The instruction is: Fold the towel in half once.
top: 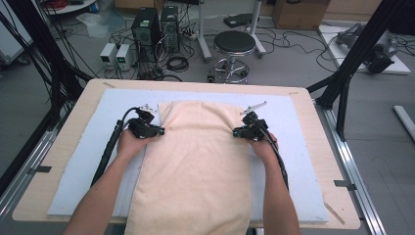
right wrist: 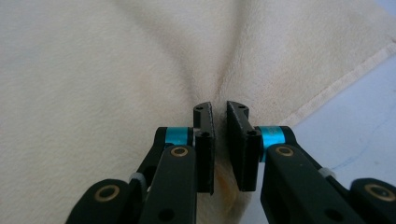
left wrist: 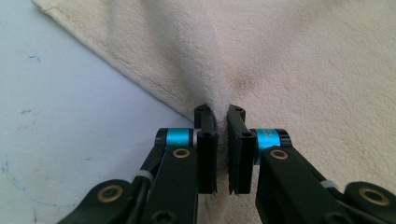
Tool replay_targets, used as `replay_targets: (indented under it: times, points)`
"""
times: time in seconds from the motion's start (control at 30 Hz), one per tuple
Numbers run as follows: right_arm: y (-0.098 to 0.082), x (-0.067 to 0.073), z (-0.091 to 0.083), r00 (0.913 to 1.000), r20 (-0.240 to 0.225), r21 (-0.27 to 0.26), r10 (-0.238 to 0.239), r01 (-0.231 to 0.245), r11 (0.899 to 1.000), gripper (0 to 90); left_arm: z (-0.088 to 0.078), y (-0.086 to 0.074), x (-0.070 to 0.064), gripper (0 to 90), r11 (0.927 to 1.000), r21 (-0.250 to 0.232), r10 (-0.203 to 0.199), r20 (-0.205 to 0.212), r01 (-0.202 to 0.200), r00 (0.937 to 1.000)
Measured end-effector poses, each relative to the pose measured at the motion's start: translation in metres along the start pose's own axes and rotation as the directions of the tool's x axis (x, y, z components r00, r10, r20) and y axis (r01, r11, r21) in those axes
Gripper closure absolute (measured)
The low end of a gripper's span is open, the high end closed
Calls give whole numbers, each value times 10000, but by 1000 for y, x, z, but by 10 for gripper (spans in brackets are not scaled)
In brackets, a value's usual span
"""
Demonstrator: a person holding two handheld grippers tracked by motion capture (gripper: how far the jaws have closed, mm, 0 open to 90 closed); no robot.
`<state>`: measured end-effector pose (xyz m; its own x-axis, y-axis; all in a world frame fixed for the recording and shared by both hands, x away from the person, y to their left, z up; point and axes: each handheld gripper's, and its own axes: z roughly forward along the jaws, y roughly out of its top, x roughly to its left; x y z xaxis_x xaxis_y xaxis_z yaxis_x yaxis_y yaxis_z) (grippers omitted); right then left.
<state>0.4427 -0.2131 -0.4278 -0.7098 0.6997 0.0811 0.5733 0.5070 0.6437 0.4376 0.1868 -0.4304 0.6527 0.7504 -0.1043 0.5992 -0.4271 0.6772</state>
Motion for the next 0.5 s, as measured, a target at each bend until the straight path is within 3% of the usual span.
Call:
replay_targets:
  times: [0.13,0.5]
  points:
    - [1,0,-8,9996,-277,-186,-33,28,9998,828,-6,2,1,842,9997,-249,-17,116,20,9999]
    - [18,11,-44,9935,-686,-996,-909,839,9915,833,-42,7,2,846,9945,-952,458,239,-433,9987]
